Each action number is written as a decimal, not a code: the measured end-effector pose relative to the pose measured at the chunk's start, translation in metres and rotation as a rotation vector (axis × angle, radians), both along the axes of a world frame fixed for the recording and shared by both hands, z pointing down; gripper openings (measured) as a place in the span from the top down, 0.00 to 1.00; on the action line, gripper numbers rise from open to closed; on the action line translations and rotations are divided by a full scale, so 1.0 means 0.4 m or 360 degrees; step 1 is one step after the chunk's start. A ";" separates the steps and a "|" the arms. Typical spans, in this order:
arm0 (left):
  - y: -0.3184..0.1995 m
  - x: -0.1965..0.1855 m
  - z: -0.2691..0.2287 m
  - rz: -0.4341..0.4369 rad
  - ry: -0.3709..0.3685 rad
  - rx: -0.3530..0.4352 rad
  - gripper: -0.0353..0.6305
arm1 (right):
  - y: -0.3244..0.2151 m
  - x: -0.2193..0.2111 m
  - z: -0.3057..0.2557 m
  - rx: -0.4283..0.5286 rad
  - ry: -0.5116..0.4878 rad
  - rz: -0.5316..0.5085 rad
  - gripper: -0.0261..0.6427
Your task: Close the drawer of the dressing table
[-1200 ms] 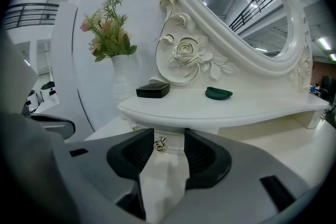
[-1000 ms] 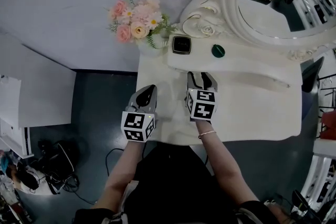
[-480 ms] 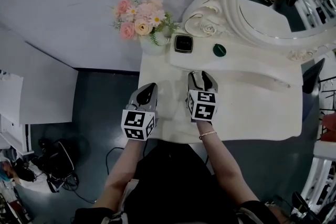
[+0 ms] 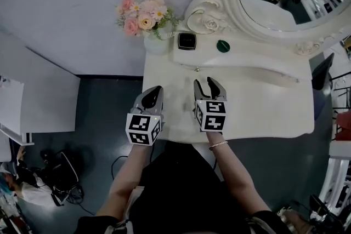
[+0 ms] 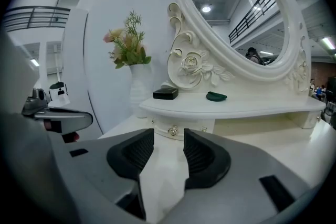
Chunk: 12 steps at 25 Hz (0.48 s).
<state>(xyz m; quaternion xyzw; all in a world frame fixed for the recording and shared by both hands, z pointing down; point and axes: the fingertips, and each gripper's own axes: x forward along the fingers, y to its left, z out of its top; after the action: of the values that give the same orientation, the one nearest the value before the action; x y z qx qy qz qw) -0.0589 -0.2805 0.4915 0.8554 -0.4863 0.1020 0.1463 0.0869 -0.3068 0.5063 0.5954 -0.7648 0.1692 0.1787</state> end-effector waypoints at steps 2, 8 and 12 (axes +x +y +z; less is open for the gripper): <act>0.011 0.001 -0.006 0.0007 0.0000 0.0009 0.94 | 0.020 -0.003 -0.013 0.0013 -0.0013 -0.0011 0.72; 0.043 0.003 -0.027 0.0029 -0.0004 0.0044 0.94 | 0.081 -0.011 -0.056 0.0069 -0.0055 -0.0032 0.75; 0.061 0.000 -0.040 0.0035 -0.0001 0.0070 0.94 | 0.121 -0.015 -0.082 0.0109 -0.0072 -0.0042 0.79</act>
<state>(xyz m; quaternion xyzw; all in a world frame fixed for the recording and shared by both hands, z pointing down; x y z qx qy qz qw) -0.0588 -0.2560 0.4753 0.8637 -0.4791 0.0929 0.1261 0.0809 -0.2584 0.4737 0.5871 -0.7817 0.1540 0.1429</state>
